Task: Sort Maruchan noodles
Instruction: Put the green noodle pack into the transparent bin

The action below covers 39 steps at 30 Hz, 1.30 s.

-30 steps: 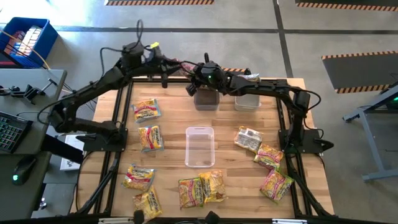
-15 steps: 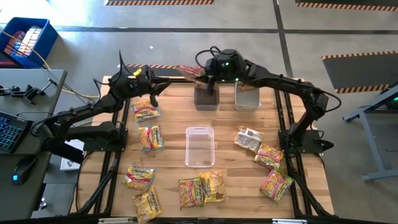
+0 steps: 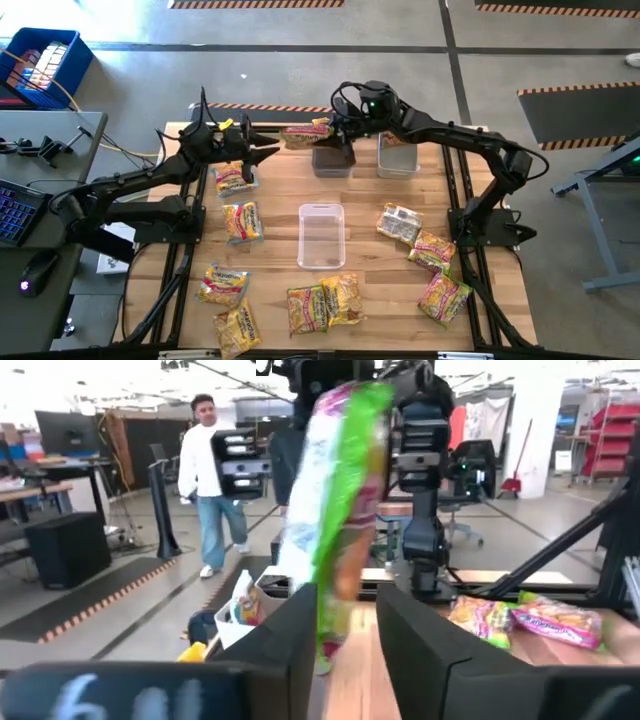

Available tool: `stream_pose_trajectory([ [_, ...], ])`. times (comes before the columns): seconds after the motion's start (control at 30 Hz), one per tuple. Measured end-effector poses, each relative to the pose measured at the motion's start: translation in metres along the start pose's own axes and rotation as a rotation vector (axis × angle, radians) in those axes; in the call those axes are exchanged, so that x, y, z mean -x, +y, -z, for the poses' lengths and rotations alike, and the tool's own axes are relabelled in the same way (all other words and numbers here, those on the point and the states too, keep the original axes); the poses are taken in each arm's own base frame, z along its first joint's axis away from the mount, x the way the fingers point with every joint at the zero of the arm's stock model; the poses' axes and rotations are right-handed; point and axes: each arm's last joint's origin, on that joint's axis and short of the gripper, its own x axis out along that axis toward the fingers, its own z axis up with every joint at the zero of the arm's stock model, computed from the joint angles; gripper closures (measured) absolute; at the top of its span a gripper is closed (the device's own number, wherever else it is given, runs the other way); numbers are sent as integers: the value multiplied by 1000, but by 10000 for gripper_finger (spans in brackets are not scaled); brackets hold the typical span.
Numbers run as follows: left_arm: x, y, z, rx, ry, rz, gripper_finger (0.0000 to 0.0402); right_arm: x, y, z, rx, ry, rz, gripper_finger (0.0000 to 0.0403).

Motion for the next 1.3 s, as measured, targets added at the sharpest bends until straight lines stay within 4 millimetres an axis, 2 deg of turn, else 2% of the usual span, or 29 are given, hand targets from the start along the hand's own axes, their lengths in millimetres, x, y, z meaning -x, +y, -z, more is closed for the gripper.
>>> stream_pose_trajectory([
  [0.37, -8, -4, -16, 47, -37, 30, 190, -1, 2, 0, 15, -6, -34, 316],
  [0.6, -33, -2, -17, 52, -11, 45, 163, -2, 3, -1, 19, -10, -41, 316],
  [0.97, -59, 6, -14, 25, 26, 127, 174, -3, 6, -2, 34, -19, -53, 315],
  [1.1, -61, 7, -13, 24, 27, 132, 213, -4, 6, -2, 33, -18, -50, 306],
  [1.3, -61, 8, -13, 15, 27, 124, 296, -5, 6, -2, 9, -12, -21, 281],
])
